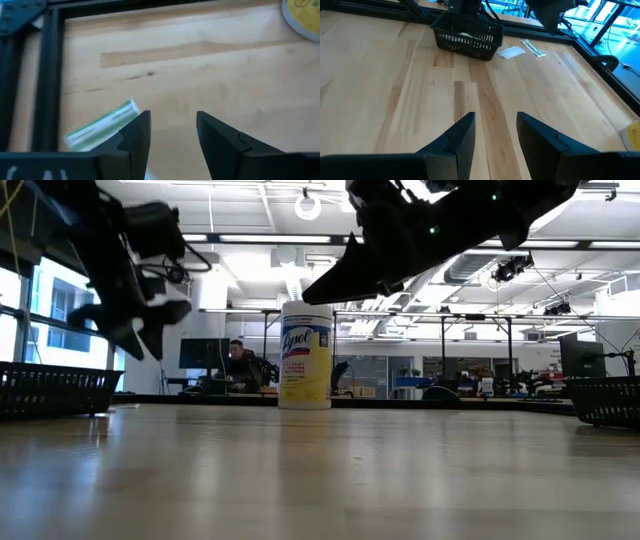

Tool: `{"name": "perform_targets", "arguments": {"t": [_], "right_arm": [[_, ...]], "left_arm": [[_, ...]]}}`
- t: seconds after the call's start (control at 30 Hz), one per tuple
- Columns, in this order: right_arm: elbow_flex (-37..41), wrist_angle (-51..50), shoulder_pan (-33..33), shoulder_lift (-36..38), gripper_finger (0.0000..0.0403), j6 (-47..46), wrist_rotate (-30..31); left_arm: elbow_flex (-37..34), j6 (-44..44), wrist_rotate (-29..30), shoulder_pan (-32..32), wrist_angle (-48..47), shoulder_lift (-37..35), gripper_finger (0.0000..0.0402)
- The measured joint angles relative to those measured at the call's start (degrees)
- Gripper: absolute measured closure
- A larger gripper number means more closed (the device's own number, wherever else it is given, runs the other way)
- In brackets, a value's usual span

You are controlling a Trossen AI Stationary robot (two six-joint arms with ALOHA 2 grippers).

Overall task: Pick & Place First Aid Supplies
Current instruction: Put the bandage into the left black basket

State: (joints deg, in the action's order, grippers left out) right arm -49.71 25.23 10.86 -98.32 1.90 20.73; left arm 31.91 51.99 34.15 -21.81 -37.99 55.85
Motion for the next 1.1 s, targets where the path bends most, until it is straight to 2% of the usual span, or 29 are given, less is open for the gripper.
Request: {"name": "perform_targets", "arguments": {"t": [0.13, 0.33, 0.5, 0.8, 0.93, 1.1], "right_arm": [[0.00, -0.05, -1.53, 0.00, 0.0265, -0.39, 0.00], [0.00, -0.09, -4.45, 0.00, 0.0265, -0.80, -2.75], [0.00, -0.01, -7.64, 0.00, 0.0265, -0.71, -4.76], [0.00, 0.11, -11.26, 0.00, 0.0265, -1.91, -4.81], [0.00, 0.07, -11.22, 0.00, 0.0265, -1.89, -4.89], [0.00, -0.14, -11.22, 0.00, 0.0265, -1.93, -7.89]], "left_arm": [[-4.86, -1.24, 0.20, -1.47, 10.49, 3.94, 0.0246], [-6.35, 1.38, 6.97, -1.48, 12.36, 10.50, 0.0246], [-6.35, 4.45, 6.71, -2.00, 13.68, 15.75, 0.0248], [-6.34, 3.90, 4.55, -12.04, 16.17, 23.05, 0.0285], [-6.26, 2.45, 4.20, -12.32, 18.87, 24.57, 0.0289], [-6.30, 1.76, 4.35, -12.32, 18.35, 23.74, 0.0289]]}}
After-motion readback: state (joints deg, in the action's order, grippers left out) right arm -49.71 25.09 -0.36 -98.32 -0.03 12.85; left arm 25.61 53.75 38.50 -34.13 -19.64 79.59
